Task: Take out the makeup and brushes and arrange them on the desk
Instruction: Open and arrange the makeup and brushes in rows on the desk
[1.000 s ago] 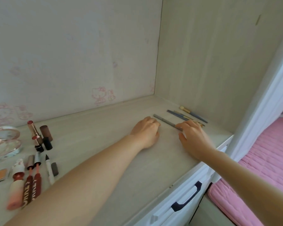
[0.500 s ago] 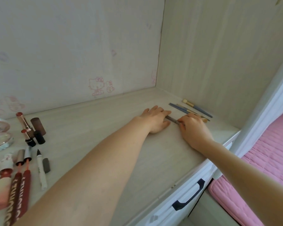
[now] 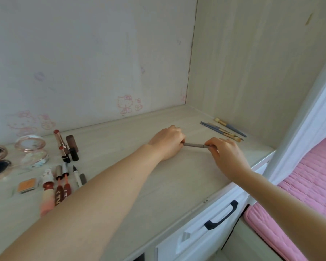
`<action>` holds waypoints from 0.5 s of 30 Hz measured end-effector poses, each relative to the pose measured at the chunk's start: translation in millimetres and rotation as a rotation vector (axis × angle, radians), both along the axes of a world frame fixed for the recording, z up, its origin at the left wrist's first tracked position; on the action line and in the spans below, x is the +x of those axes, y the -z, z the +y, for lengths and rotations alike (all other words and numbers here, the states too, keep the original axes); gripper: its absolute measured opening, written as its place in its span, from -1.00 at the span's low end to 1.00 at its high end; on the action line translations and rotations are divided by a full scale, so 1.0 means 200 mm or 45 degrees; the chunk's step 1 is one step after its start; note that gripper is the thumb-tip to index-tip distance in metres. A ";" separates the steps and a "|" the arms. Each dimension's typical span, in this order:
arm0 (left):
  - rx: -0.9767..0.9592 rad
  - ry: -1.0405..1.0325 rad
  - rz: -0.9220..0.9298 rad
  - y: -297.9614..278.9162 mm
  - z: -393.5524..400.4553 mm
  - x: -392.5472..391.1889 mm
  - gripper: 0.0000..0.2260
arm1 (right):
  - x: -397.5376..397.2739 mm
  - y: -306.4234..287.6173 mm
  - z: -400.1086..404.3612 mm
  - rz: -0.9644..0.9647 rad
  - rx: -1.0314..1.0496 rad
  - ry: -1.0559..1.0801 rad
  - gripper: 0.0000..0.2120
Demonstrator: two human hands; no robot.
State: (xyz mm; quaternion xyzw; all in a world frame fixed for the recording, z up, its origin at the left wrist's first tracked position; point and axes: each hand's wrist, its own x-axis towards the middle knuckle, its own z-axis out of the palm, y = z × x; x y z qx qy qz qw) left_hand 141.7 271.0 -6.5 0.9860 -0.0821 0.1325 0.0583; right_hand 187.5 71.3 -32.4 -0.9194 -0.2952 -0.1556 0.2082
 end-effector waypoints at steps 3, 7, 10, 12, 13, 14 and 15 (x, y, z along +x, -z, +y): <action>-0.045 0.005 -0.045 -0.03 0.04 -0.15 -0.86 | -0.09 -0.04 0.02 -0.046 0.077 -0.086 -0.82; -0.099 -0.011 -0.112 -0.08 0.12 -0.38 -0.88 | -0.22 -0.09 0.08 -0.055 0.152 -0.198 -0.85; -0.164 -0.021 -0.212 -0.11 0.19 -0.57 -0.91 | -0.34 -0.12 0.14 -0.081 0.221 -0.286 -0.88; -0.212 -0.045 -0.261 -0.11 0.25 -0.72 -0.91 | -0.44 -0.15 0.20 -0.093 0.249 -0.350 -0.89; -0.237 -0.060 -0.275 -0.11 0.28 -0.79 -0.92 | -0.49 -0.16 0.24 -0.099 0.259 -0.381 -0.89; -0.262 -0.074 -0.291 -0.11 0.31 -0.87 -0.92 | -0.54 -0.17 0.27 -0.105 0.271 -0.412 -0.89; -0.286 -0.084 -0.313 -0.11 0.34 -0.95 -0.93 | -0.59 -0.18 0.31 -0.110 0.284 -0.447 -0.89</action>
